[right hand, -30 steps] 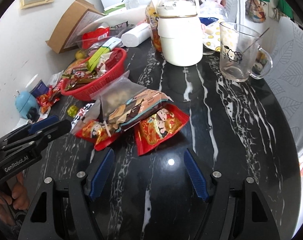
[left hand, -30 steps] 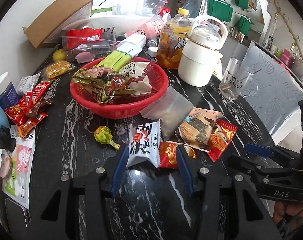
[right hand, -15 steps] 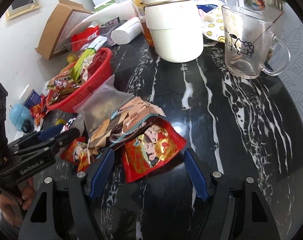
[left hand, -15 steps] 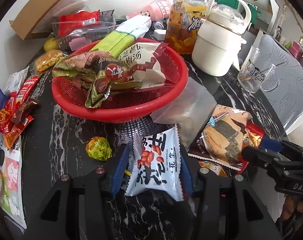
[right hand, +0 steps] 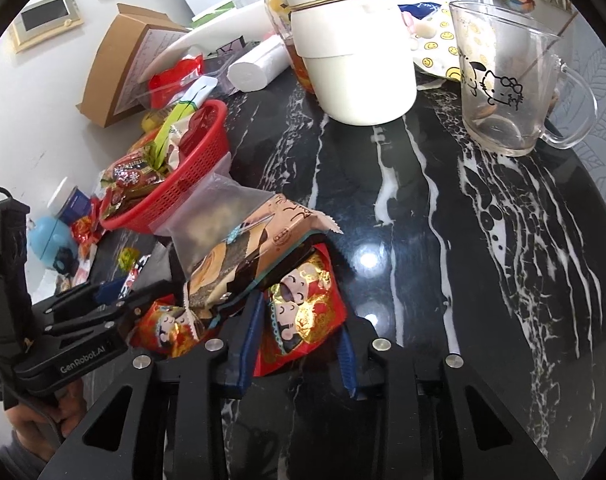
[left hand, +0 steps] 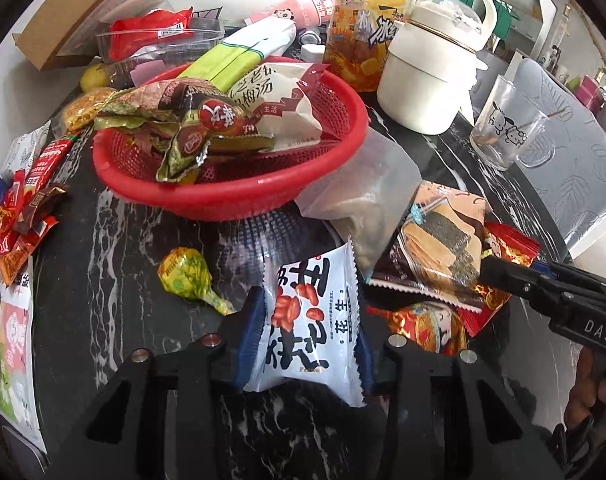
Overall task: Organize snacks
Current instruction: 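Grasp the white peanut bag with the left gripper while the right gripper grasps the red-gold cartoon packet, then lift the white peanut bag with the left gripper while the right gripper lifts the red-gold packet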
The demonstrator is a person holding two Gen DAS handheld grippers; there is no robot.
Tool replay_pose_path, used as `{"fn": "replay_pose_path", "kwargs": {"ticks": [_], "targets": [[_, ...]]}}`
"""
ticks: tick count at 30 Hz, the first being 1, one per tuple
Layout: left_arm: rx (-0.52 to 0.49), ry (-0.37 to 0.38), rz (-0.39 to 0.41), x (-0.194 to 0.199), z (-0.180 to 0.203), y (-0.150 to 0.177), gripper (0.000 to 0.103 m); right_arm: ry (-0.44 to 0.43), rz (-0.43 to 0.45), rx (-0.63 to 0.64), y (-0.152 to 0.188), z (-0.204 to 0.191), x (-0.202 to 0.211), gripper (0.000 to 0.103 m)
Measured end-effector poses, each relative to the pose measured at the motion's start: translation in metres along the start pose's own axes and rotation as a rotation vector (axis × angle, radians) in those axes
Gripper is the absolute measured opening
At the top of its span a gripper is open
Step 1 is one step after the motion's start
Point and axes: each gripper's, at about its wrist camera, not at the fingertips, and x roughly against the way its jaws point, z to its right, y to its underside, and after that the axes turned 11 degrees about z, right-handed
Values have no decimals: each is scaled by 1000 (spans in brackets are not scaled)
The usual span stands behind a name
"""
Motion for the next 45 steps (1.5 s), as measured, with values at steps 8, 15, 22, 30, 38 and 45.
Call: {"fn": "replay_pose_path", "kwargs": {"ticks": [8, 15, 22, 30, 38, 45], "targets": [[2, 15, -14, 21, 5, 22, 40, -17, -2, 2, 15, -4, 21, 29], [-17, 37, -27, 40, 17, 42, 40, -29, -16, 17, 35, -10, 40, 29], [-39, 53, -51, 53, 25, 58, 40, -59, -36, 12, 57, -12, 56, 29], [-75, 20, -24, 54, 32, 63, 40, -77, -48, 38, 74, -17, 69, 29], [-114, -12, 9, 54, 36, 65, 40, -46, -52, 58, 76, -23, 61, 39], [-90, -12, 21, 55, 34, 66, 40, -31, -38, 87, 76, -29, 59, 35]]}}
